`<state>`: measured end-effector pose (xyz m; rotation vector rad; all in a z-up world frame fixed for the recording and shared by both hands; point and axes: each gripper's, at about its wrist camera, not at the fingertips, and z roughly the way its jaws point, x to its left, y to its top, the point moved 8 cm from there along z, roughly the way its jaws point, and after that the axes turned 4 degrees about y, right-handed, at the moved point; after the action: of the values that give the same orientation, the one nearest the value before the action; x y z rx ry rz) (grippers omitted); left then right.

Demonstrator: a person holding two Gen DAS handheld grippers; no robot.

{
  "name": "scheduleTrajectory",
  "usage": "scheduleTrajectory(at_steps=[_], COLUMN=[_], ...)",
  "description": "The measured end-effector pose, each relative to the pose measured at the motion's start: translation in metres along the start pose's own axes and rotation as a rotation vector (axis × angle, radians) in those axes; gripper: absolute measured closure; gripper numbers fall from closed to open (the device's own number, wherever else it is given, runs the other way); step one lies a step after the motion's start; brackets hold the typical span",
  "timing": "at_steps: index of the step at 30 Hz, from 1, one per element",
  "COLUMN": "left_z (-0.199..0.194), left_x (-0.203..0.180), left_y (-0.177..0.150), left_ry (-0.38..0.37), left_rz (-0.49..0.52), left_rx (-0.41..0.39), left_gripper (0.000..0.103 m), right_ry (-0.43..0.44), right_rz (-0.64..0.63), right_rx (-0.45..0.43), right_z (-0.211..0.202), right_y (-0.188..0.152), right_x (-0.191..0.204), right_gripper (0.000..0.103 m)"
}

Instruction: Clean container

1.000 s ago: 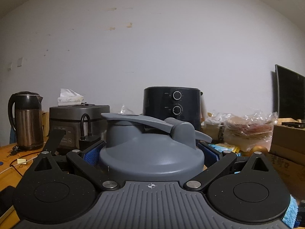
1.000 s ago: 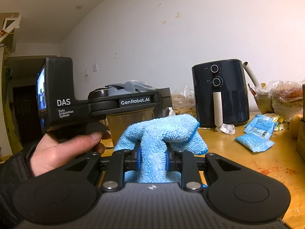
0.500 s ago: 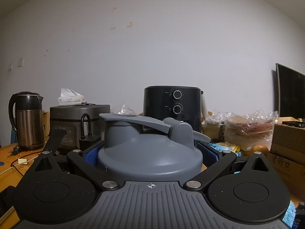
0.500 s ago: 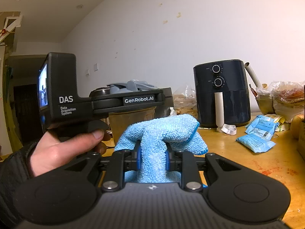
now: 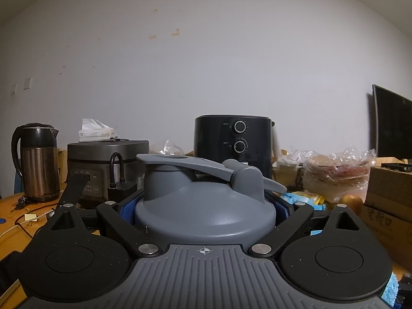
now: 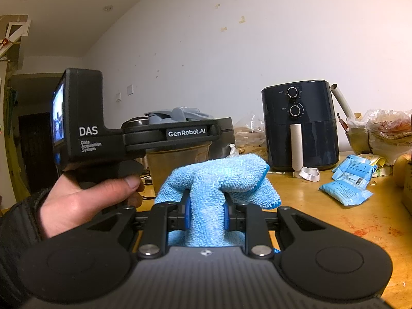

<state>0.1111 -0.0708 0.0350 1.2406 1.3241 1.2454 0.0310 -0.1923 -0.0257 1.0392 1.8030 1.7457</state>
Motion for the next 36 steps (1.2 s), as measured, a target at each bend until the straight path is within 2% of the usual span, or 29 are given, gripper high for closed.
scheduleTrajectory(at_steps=[20, 36], left_z=[0.009, 0.013], left_x=[0.005, 0.008], left_y=[0.0, -0.001], left_ry=[-0.09, -0.226], left_rz=[0.018, 0.027], left_rx=[0.003, -0.006], left_gripper=[0.008, 0.008], right_ry=[0.003, 0.005], right_rz=[0.001, -0.002], right_rx=[0.005, 0.008], right_z=[-0.004, -0.002], right_y=[-0.002, -0.001], right_x=[0.004, 0.006], right_gripper=[0.082, 0.082])
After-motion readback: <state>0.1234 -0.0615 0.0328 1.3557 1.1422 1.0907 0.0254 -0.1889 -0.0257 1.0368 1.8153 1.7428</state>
